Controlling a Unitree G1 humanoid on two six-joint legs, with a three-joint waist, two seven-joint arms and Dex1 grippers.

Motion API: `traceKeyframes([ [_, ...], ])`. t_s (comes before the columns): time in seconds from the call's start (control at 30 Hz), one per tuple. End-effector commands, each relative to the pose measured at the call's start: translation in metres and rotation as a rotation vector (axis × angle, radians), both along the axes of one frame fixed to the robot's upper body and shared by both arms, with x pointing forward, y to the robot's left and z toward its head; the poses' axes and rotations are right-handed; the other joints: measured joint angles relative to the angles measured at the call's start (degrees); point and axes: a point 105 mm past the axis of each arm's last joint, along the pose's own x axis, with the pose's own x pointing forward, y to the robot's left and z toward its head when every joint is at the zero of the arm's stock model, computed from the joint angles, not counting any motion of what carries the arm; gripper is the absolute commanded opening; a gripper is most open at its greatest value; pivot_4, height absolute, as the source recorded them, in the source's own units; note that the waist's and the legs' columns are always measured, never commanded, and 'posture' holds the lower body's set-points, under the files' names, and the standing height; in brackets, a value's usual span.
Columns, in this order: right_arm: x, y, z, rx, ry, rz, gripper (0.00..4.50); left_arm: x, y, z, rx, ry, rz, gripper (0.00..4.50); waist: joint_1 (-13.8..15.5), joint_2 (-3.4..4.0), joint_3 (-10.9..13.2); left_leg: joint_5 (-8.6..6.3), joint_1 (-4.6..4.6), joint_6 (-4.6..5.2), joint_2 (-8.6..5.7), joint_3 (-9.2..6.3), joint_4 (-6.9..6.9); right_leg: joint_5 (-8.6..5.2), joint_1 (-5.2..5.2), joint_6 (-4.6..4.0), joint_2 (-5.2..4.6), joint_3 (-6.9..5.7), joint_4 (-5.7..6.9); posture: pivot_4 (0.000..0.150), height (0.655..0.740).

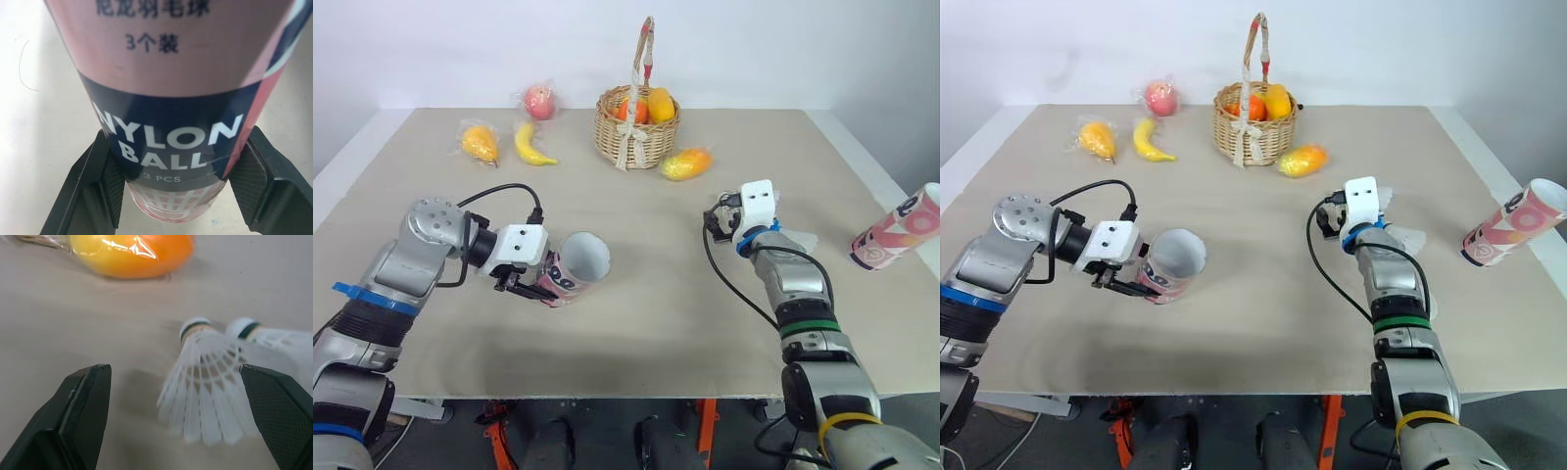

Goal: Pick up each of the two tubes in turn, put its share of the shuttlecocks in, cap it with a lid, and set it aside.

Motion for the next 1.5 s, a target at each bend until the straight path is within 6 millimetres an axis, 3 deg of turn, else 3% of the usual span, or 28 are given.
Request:
traceKeyframes([
  [0.03,0.008,0.0,0.015,-0.014,-0.055,-0.002,4.5,-0.011,0.009,-0.024,0.085,0.104,-0.009,2.71,-0.28,0.01,0.0,0.0,0.01,0.0,0.0,0.0,-0.01,0.0,0.01,0.0,0.0,0.0,0.0,0.15,0.74],
  [0.17,0.012,0.0,0.015,-0.011,-0.058,-0.004,4.5,-0.012,0.007,-0.022,0.061,0.104,-0.014,2.71,-0.85,0.01,0.0,0.0,0.02,0.0,0.0,0.0,-0.02,-0.01,0.02,-0.01,-0.01,0.01,0.0,0.15,0.74],
  [0.3,0.012,0.004,0.013,-0.002,-0.062,0.016,2.75,-0.013,0.006,-0.021,0.057,0.1,-0.014,2.67,-0.92,0.01,-0.01,0.0,0.02,0.0,-0.01,0.01,-0.02,-0.01,0.02,-0.01,-0.01,0.02,0.0,0.15,0.74],
  [0.43,0.01,0.008,0.01,0.005,-0.064,0.046,0.64,-0.013,0.005,-0.02,0.05,0.1,-0.013,2.67,-0.95,0.01,-0.01,0.0,0.03,0.0,0.0,0.0,-0.02,-0.01,0.02,-0.01,0.0,0.03,0.01,0.15,0.74],
  [0.5,0.008,0.011,0.008,0.014,-0.062,0.071,0.06,-0.013,0.004,-0.02,0.049,0.102,-0.015,2.67,-0.95,0.01,-0.01,0.0,0.03,0.0,-0.01,0.0,-0.02,-0.01,0.02,0.0,-0.01,0.03,0.01,0.15,0.74],
  [0.67,-0.008,0.028,0.015,-0.014,-0.123,0.242,0.06,-0.012,0.0,-0.021,0.042,0.106,-0.022,2.67,-0.9,0.01,-0.01,-0.02,0.02,0.02,-0.02,0.0,-0.04,-0.02,0.03,0.01,-0.02,0.02,0.01,0.15,0.74],
  [0.8,-0.035,0.04,0.038,-0.086,-0.21,0.417,0.06,-0.012,-0.002,-0.022,0.04,0.111,-0.025,2.67,-0.86,0.09,0.0,-0.03,0.01,0.04,-0.03,-0.01,-0.04,-0.05,0.03,0.03,-0.04,0.02,0.02,0.15,0.74],
  [0.93,-0.092,0.054,0.094,-0.21,-0.346,0.701,0.06,-0.013,-0.002,-0.025,0.038,0.129,-0.026,2.67,-0.56,0.27,0.01,-0.03,-0.04,0.04,-0.09,-0.03,0.01,-0.08,0.02,0.1,-0.13,-0.01,0.03,0.15,0.74],
  [1.03,-0.142,0.073,0.123,-0.278,-0.389,0.937,0.06,-0.014,-0.001,-0.026,0.04,0.135,-0.025,2.67,-0.28,0.34,-0.11,-0.15,0.01,0.13,-0.07,-0.03,0.04,-0.15,0.1,0.11,-0.11,-0.02,0.01,0.15,0.74],
  [1.17,-0.186,0.094,0.145,-0.348,-0.431,1.139,0.06,-0.014,-0.001,-0.027,0.042,0.141,-0.025,2.67,-0.22,0.34,-0.11,-0.18,0.17,0.14,0.02,-0.06,0.04,-0.36,0.23,0.32,0.0,-0.05,0.02,0.15,0.74],
  [1.27,-0.195,0.111,0.14,-0.457,-0.42,1.206,0.06,-0.014,-0.001,-0.027,0.042,0.143,-0.026,2.67,-0.21,0.35,-0.13,-0.18,0.21,0.14,0.04,-0.03,0.05,-0.36,0.24,0.31,-0.01,-0.04,0.03,0.15,0.74],
  [1.5,-0.175,0.137,0.102,-0.767,-0.359,1.224,0.06,-0.011,-0.003,-0.027,0.042,0.144,-0.034,2.67,0.28,0.34,-0.15,-0.18,0.21,0.14,0.03,0.07,0.09,-0.38,0.19,0.31,-0.03,0.01,0.03,0.15,0.74],
])
